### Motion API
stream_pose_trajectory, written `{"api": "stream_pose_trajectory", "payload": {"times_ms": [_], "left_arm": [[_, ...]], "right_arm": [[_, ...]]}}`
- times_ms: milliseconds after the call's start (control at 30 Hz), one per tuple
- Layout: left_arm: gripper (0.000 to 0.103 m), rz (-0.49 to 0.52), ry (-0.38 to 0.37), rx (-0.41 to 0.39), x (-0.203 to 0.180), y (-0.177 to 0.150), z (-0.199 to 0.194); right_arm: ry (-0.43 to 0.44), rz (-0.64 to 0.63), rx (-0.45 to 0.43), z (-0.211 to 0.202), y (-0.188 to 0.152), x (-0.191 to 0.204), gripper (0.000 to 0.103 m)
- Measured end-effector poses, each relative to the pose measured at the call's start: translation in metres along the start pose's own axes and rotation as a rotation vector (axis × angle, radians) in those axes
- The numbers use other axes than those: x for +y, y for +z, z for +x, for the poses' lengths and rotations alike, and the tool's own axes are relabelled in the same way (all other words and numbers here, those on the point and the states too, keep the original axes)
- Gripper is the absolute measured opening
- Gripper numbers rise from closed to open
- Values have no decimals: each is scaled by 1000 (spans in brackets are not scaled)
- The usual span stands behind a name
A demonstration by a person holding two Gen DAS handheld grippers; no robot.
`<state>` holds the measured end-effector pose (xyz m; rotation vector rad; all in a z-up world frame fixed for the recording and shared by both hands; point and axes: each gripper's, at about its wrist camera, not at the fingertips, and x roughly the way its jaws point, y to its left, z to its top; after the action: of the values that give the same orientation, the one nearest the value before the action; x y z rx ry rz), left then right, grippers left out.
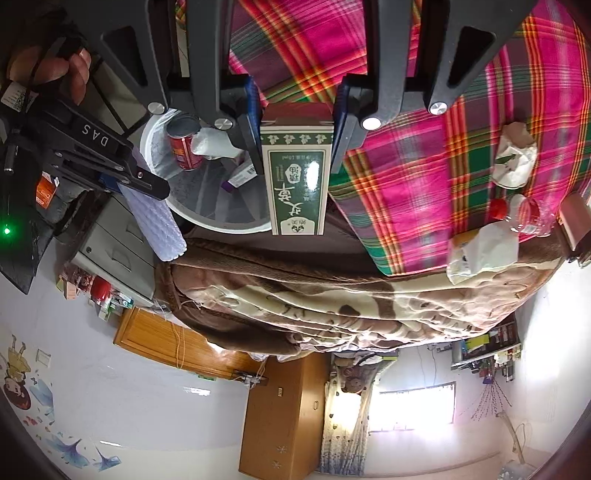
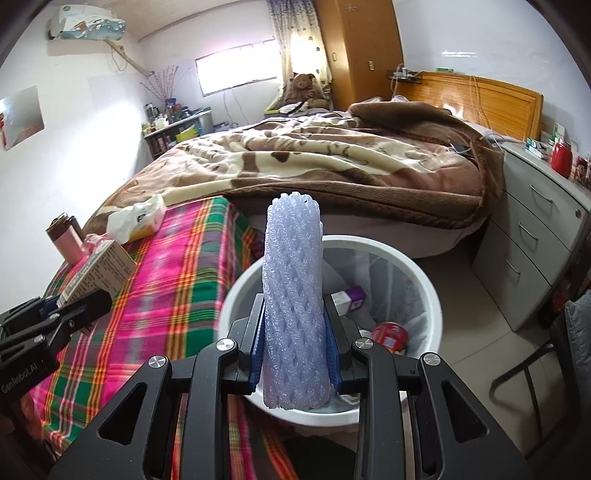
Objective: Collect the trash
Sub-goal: 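Carry the green box with the left tool while the right tool carries the foam sleeve over the wastebasket, then open the left tool while the right tool opens, dropping box and sleeve into the wastebasket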
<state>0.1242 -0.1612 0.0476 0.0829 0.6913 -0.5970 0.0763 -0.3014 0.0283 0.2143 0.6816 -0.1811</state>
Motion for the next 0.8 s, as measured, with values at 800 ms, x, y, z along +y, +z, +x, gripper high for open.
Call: {"api": "stream_pose_trajectory", "payload": {"times_ms": [800], "left_arm": [[33,54,-84,99,-55,4,61]], "right_arm": [[-44,61,121,35,-3,-49,29]]}}
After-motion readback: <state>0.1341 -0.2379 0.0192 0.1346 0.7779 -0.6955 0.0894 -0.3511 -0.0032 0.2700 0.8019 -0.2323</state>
